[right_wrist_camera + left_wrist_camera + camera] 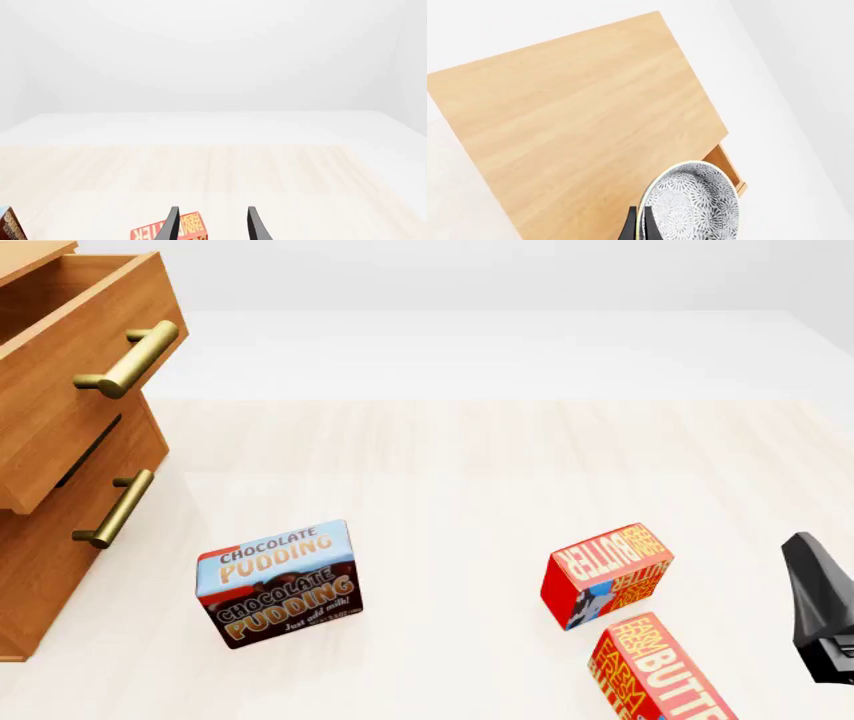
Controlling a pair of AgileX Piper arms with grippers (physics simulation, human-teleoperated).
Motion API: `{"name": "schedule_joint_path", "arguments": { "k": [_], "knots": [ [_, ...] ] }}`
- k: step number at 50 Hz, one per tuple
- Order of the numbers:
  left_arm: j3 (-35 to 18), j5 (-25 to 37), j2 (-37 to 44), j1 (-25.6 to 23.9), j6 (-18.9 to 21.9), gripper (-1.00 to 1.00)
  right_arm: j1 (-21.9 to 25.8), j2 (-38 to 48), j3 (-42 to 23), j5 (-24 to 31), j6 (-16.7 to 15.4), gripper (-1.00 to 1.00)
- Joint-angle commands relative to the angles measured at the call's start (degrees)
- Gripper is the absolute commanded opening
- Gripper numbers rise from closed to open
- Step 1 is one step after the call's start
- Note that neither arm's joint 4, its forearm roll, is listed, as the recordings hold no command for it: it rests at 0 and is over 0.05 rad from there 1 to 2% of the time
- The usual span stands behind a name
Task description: Put the bowl in the top drawer of the cabinet.
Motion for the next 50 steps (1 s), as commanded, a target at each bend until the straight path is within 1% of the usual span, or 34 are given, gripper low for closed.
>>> {"name": "schedule_joint_path", "arguments": {
  "k": [1, 5, 14, 15, 22, 25, 26, 31, 34, 50],
  "knots": [
    [1.89, -1.84, -0.46, 0.09, -0.77, -1.0, -0.03, 0.0, 0.0, -0.03, -0.01, 1.0],
    [2.85, -2.55, -0.45, 0.41, -0.95, -1.0, -0.06, 0.0, 0.0, -0.03, 0.0, 1.0],
    [2.85, -2.95, -0.1, 0.85, -0.71, -1.0, -0.07, 0.0, 0.0, -0.07, -0.02, 1.0],
    [3.05, -3.08, -0.06, 0.95, -0.62, -1.0, 0.53, 0.0, 0.01, -0.22, 0.22, 1.0],
    [3.62, -3.56, -0.24, 0.9, -0.76, -1.0, 0.03, 0.0, 0.0, -0.12, 0.08, 1.0],
    [3.03, -3.77, 0.51, 1.29, 0.15, -1.0, 0.02, 0.0, 0.0, -0.13, 0.08, 1.0],
    [3.7, -4.03, -0.08, 0.89, -0.71, -1.0, -0.04, 0.0, 0.0, -0.14, 0.07, 1.0],
    [3.07, -4.36, -0.19, 0.77, -0.64, -1.0, -0.01, 0.0, 0.0, -0.12, 0.08, 1.0],
    [3.66, -4.47, 0.51, 1.65, -0.27, -1.0, -0.04, 0.0, 0.0, -0.09, 0.07, 1.0],
    [6.06, -6.32, 0.37, 1.9, -0.55, -1.0, -0.03, 0.0, 0.0, -0.14, 0.09, 1.0]
  ]
}}
